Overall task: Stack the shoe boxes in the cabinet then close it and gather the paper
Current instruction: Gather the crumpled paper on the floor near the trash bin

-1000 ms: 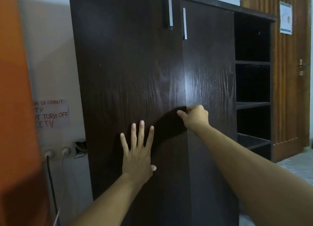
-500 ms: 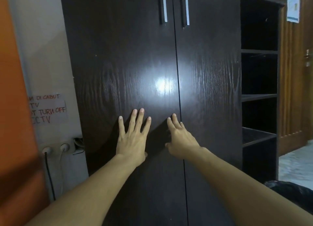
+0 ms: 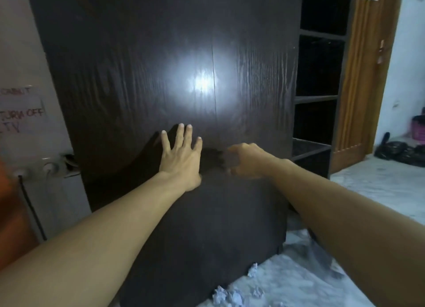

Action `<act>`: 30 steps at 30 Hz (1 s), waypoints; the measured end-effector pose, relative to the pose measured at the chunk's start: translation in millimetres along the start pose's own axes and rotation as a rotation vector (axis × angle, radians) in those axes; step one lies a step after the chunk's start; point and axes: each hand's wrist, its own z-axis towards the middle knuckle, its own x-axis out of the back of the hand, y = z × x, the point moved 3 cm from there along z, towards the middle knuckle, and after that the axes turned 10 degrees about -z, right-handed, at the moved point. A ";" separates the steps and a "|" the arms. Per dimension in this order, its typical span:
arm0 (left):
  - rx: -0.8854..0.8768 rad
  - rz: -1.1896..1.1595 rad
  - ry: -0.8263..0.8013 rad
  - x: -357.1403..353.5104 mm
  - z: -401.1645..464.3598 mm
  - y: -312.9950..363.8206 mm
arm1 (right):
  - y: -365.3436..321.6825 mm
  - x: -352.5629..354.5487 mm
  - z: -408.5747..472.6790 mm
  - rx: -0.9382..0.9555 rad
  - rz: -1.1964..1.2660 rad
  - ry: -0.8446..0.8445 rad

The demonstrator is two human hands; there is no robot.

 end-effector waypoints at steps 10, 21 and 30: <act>-0.295 -0.323 -0.381 -67.8 11.2 163.5 | 170.9 -48.8 -88.1 -0.340 -0.087 -0.204; -0.478 -0.532 -0.633 -186.6 10.0 328.1 | 328.3 -173.1 -157.2 -0.603 -0.175 -0.355; -0.548 -0.559 -0.638 -258.6 26.7 389.3 | 366.1 -258.4 -143.9 -0.572 -0.296 -0.165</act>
